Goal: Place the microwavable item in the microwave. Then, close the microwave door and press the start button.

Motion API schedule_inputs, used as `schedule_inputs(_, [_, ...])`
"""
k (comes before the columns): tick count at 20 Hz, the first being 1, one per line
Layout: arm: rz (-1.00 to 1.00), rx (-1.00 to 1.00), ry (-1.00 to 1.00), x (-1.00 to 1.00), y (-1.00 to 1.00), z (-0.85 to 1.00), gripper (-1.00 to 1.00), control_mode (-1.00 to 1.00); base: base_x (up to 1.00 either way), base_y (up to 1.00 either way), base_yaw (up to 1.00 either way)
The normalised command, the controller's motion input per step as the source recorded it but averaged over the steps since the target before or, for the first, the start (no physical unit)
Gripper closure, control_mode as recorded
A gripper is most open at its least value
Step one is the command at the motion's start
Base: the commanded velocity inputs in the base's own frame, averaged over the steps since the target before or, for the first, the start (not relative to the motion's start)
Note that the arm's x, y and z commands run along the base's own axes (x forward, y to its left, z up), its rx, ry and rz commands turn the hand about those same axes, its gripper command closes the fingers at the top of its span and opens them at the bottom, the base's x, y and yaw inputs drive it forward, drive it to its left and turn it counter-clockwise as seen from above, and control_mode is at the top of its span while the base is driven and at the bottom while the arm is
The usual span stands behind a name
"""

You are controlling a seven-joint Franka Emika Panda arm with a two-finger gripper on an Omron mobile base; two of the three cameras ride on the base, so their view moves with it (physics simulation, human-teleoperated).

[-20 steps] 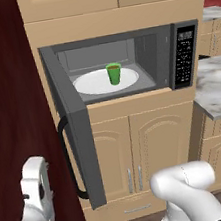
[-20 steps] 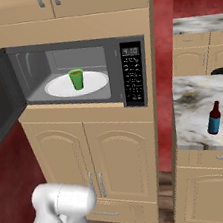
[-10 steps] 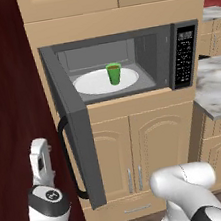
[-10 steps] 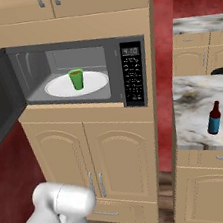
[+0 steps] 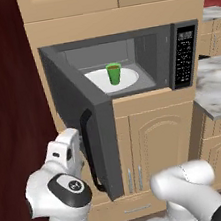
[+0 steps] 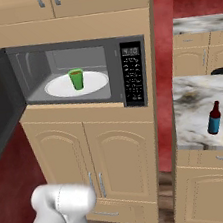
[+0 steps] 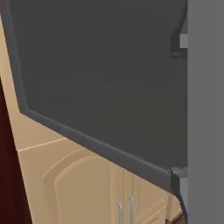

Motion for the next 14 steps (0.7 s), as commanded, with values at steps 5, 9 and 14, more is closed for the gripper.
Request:
schedule_inputs(5, [-0.1, 0.02, -0.12, -0.08, -1.0, 0.12, -1.0, -1.0, 0.0, 0.0, 0.0])
schedule_inputs(9, [-0.07, 0.04, -0.05, 0.01, -1.0, 0.32, -1.0, -1.0, 0.0, 0.0, 0.0])
schedule_inputs(14, [-0.04, 0.05, 0.0, 0.33, -1.0, 0.4, -1.0, -1.0, 0.0, 0.0, 0.0])
